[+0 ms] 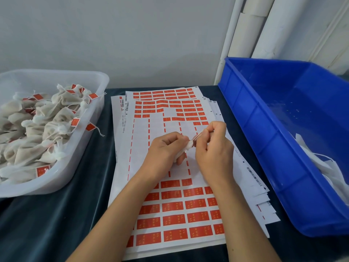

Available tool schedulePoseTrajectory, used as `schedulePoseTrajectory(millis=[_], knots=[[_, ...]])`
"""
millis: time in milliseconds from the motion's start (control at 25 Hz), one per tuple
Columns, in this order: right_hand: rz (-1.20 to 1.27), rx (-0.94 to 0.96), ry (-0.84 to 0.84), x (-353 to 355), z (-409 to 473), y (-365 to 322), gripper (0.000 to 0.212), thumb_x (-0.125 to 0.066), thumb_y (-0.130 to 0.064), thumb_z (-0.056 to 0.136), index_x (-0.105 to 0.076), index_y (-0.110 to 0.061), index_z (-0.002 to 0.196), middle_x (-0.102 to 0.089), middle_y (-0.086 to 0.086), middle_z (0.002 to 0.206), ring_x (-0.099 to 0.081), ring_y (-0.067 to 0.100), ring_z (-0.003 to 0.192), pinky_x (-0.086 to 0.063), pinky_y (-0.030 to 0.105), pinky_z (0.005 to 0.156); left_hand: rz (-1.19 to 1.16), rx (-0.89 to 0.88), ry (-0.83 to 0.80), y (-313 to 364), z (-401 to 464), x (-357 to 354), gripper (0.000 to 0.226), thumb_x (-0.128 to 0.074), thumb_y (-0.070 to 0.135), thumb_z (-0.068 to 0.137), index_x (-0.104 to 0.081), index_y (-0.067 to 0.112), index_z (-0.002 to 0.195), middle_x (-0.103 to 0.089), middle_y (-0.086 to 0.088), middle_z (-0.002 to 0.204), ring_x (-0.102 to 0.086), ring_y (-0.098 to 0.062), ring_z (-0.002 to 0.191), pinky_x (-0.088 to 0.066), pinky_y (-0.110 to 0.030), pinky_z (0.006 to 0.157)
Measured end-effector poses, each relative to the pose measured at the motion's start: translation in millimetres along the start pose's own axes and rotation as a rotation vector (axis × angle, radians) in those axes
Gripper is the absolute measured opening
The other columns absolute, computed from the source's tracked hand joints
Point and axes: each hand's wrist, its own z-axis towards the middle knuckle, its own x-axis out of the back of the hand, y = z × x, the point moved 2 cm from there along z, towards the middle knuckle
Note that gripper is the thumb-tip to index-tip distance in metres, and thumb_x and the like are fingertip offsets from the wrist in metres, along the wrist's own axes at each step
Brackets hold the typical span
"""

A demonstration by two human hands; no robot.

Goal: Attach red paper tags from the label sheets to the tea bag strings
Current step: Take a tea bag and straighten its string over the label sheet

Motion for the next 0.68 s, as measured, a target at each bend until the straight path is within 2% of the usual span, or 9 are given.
schedulePoseTrajectory(millis=[120, 240, 320, 400, 520, 680], knots=[[0.062, -0.017, -0.068, 0.6, 2.4, 6.1, 0.017, -0.047, -0.032, 0.107, -0.033, -0.038, 0.099, -0.057, -0.031, 0.086, -0.064, -0.014, 0.089, -0.048, 0.001, 0.062, -0.001, -0.015, -0.028, 0.0, -0.9, 2.2, 0.031, -0.054, 0.032, 0.107, -0.075, 0.023, 0.086, -0.063, -0.005, 0.065, -0.056, -0.019, 0.059, -0.05, -0.029, 0.063], [0.058, -0.026, -0.156, 2.6, 5.6, 10.5, 0.01, -0.042, -0.035, 0.109, -0.036, -0.037, 0.101, -0.062, -0.027, 0.09, -0.065, -0.011, 0.09, -0.05, 0.004, 0.063, 0.061, -0.033, -0.034, -1.4, -0.9, 5.5, 0.029, -0.05, 0.042, 0.107, -0.076, 0.035, 0.097, -0.066, -0.002, 0.066, -0.059, -0.012, 0.059, -0.052, -0.02, 0.061], [-0.006, -0.016, -0.148, 4.8, 6.2, 9.8, 0.012, -0.041, -0.034, 0.109, -0.033, -0.038, 0.1, -0.061, -0.023, 0.09, -0.065, -0.006, 0.085, -0.052, 0.01, 0.06, 0.106, -0.031, -0.035, -3.3, 1.3, 3.8, 0.028, -0.054, 0.042, 0.106, -0.077, 0.038, 0.091, -0.067, -0.002, 0.066, -0.059, -0.011, 0.058, -0.052, -0.016, 0.059], [-0.05, -0.019, -0.125, 4.1, 5.0, 8.0, 0.013, -0.04, -0.035, 0.109, -0.031, -0.037, 0.099, -0.062, -0.017, 0.093, -0.066, 0.002, 0.076, -0.052, 0.014, 0.062, 0.126, -0.018, -0.035, -4.7, 3.3, 1.6, 0.028, -0.057, 0.041, 0.104, -0.077, 0.038, 0.086, -0.068, -0.003, 0.066, -0.058, -0.012, 0.057, -0.053, -0.016, 0.059], [-0.079, -0.005, -0.085, 4.0, 4.0, 6.8, 0.013, -0.04, -0.034, 0.108, -0.03, -0.037, 0.1, -0.063, -0.01, 0.099, -0.065, 0.004, 0.077, -0.053, 0.015, 0.064, 0.137, -0.011, -0.039, -5.9, 3.7, 0.9, 0.028, -0.057, 0.042, 0.104, -0.077, 0.038, 0.086, -0.07, -0.003, 0.067, -0.061, -0.014, 0.058, -0.055, -0.018, 0.061], [-0.09, 0.004, -0.203, 8.5, 10.8, 11.4, 0.01, -0.04, -0.034, 0.11, -0.036, -0.037, 0.101, -0.059, -0.019, 0.099, -0.063, 0.004, 0.088, -0.053, 0.019, 0.071, 0.12, -0.045, -0.023, -6.6, 1.8, 3.4, 0.022, -0.059, 0.031, 0.104, -0.076, 0.029, 0.089, -0.076, 0.006, 0.081, -0.073, -0.011, 0.077, -0.055, -0.019, 0.069]])
